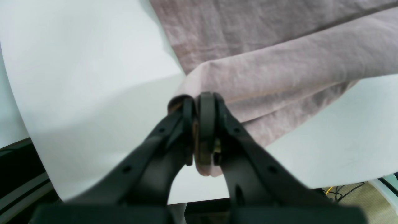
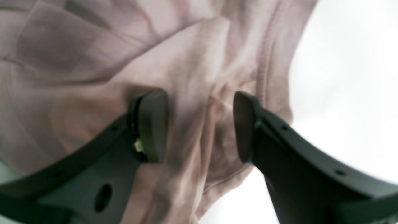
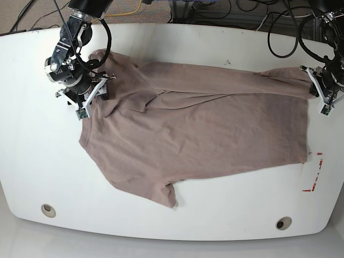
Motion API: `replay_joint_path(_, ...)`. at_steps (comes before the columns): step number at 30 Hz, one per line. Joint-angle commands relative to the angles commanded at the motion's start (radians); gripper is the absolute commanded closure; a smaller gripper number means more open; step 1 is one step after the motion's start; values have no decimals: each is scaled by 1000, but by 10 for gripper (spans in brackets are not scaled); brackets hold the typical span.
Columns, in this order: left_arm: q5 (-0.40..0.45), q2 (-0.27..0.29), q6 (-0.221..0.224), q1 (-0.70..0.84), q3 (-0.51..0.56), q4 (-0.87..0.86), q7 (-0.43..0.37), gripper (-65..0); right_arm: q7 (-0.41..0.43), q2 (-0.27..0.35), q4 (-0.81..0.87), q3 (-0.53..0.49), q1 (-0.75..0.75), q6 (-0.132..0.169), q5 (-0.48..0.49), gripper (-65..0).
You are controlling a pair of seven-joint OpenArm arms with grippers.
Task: Layout the t-shirt on the table in an organized manner, then fold the t-shirt properly
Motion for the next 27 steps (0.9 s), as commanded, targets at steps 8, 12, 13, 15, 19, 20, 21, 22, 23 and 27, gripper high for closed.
replay_joint_path(8,2,2,0,0,2,0,0,-4,-2,-38,2,-6,2,0,2,-304)
replay_joint_path(12,2,2,0,-3,23,0,-2,-4,-2,-71,0,-6,2,0,2,-304)
replay_joint_path(13,2,2,0,-3,25,0,-2,-4,-2,-77,0,-8,2,0,2,-304)
replay_joint_path(15,2,2,0,-5,28,0,-2,-4,-2,-94,2,-8,2,0,2,-304)
replay_joint_path(19,2,2,0,-5,28,0,-2,-4,-3,-106,5,-8,2,0,2,-300)
replay_joint_path(20,2,2,0,-5,28,0,-2,-4,-3,-106,5,-8,2,0,2,-300)
replay_joint_path(21,2,2,0,-5,28,0,-2,-4,-3,-107,5,-8,2,0,2,-300)
replay_joint_path(22,2,2,0,-5,28,0,-2,-4,-3,-107,8,-9,3,0,2,-300)
replay_joint_path(23,2,2,0,-5,28,0,-2,-4,-3,-107,12,-9,8,0,2,-300)
replay_joint_path(27,2,2,0,-5,28,0,-2,-4,-3,-123,17,-9,21,0,2,-300)
